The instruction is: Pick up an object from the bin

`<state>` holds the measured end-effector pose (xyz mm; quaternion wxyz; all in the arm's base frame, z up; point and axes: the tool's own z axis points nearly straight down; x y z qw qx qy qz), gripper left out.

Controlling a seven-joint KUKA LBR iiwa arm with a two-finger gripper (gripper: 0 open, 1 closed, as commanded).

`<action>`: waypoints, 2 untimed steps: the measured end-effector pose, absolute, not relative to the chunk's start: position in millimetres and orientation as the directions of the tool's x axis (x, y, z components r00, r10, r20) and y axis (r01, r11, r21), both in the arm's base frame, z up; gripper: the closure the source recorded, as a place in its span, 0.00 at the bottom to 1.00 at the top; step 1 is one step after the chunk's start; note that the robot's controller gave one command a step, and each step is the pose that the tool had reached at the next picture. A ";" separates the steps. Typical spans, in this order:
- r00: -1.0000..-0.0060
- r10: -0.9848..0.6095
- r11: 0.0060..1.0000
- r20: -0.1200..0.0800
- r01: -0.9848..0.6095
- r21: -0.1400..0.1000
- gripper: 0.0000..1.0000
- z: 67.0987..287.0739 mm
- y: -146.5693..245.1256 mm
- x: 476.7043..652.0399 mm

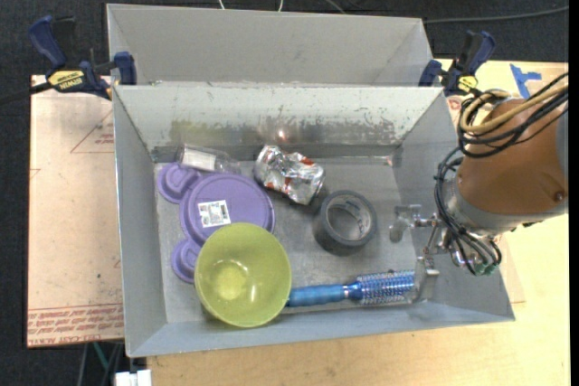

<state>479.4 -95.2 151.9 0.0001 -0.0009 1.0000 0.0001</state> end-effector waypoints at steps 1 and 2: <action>-1.000 -0.002 1.000 0.000 -0.002 0.000 0.00 151.9 -95.3 479.4; -0.985 -0.174 0.985 -0.011 -0.174 -0.002 0.00 78.3 -113.2 487.7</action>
Offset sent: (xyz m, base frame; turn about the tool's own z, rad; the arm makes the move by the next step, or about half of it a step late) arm 0.0051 -0.0202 -0.0819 -0.1911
